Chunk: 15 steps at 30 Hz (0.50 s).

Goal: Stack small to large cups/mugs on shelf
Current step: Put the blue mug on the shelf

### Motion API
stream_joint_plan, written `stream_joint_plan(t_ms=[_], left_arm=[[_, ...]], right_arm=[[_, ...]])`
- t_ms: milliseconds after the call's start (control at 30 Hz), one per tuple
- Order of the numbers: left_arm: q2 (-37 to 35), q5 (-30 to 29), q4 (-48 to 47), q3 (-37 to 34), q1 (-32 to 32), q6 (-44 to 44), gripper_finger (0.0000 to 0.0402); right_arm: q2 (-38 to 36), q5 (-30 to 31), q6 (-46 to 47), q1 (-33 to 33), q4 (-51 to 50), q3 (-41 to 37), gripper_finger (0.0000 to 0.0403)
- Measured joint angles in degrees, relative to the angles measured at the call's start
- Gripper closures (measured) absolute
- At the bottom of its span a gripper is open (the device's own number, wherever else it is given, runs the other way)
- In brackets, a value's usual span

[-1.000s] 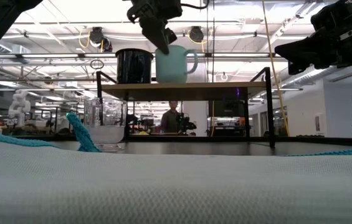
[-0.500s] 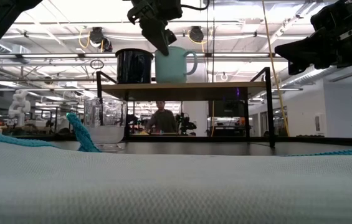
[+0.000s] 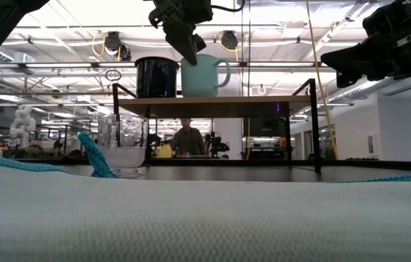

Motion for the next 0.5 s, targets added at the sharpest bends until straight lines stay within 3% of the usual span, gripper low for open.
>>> stream_joint_plan(t_ms=[500], left_arm=[[0.65, 0.66, -0.22, -0.06, -0.35, 0.16, 0.0375]], right_arm=[[0.15, -0.01, -0.02, 0.01, -0.52, 0.01, 0.0403]])
